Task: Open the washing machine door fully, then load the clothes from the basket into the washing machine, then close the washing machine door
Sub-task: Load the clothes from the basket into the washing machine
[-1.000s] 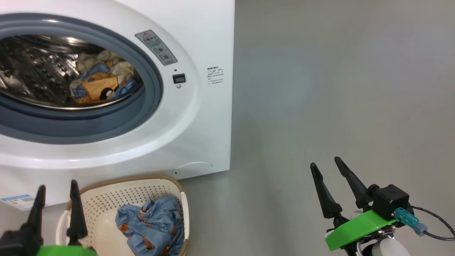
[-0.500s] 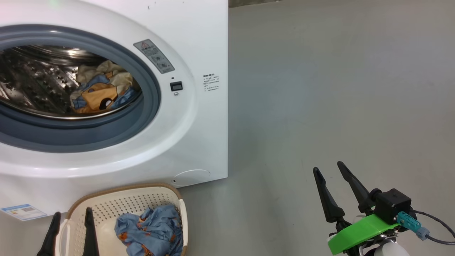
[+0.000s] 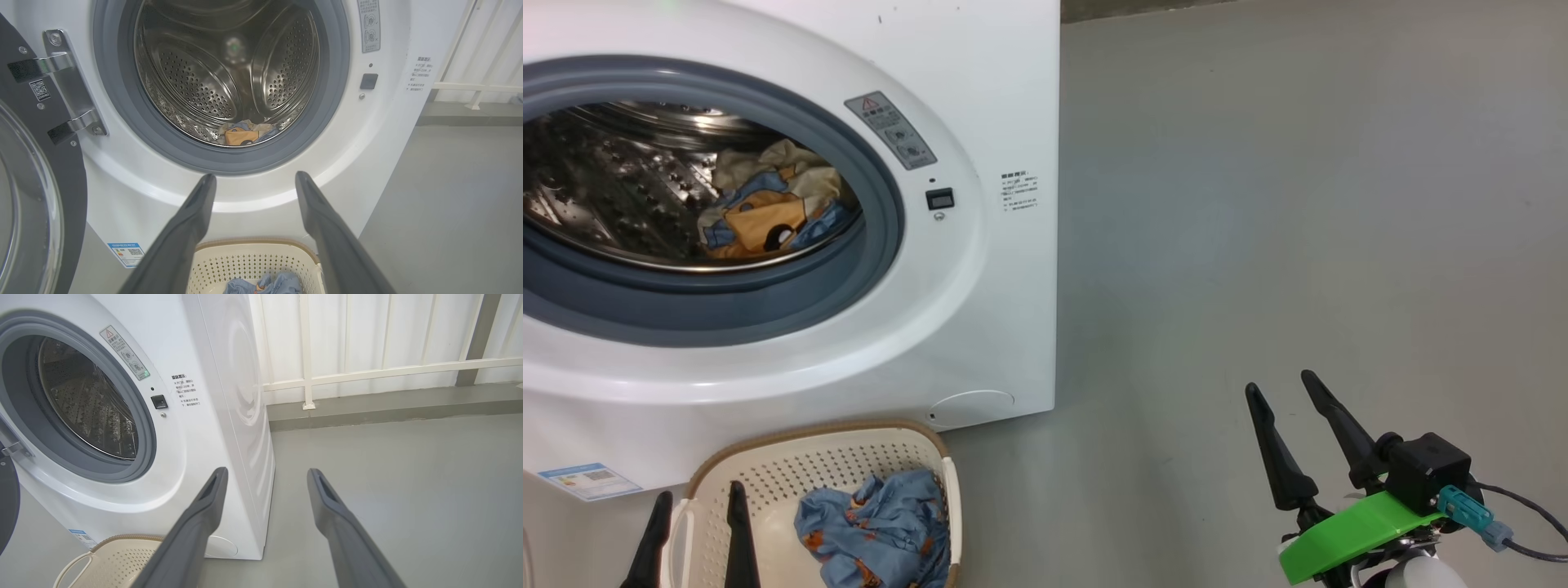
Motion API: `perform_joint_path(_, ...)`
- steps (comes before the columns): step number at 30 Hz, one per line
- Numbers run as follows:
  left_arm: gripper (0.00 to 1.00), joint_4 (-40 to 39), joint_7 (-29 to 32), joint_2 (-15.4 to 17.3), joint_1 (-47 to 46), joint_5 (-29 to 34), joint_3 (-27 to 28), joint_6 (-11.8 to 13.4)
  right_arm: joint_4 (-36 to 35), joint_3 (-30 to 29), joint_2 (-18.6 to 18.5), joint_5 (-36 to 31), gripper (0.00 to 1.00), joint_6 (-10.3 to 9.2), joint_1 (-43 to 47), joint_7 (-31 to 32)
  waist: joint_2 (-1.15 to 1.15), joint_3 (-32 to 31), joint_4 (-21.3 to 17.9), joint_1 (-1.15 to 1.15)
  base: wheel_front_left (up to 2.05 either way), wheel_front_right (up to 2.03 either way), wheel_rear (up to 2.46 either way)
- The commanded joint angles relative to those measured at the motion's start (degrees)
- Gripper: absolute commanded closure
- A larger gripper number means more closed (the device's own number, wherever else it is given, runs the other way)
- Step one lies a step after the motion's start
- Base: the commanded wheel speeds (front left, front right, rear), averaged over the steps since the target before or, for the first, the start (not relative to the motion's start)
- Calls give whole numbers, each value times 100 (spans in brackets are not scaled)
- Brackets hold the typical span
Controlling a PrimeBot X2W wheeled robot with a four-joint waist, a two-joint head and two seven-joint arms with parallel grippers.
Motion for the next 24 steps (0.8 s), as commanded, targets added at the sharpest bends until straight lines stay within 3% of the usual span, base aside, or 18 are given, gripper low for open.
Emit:
perform_joint_path(1, 0, -171, -32, 55, -82, -75, 168, 32, -140, 130, -47, -50, 0, 56, 22, -28, 0, 7, 6, 0, 0, 0, 0)
perform_joint_path(24, 0, -165, -32, 55, -188, -129, 84, 132, -155, 110, -22, -37, 0, 56, -14, -28, 0, 159, 75, 0, 0, 0, 0)
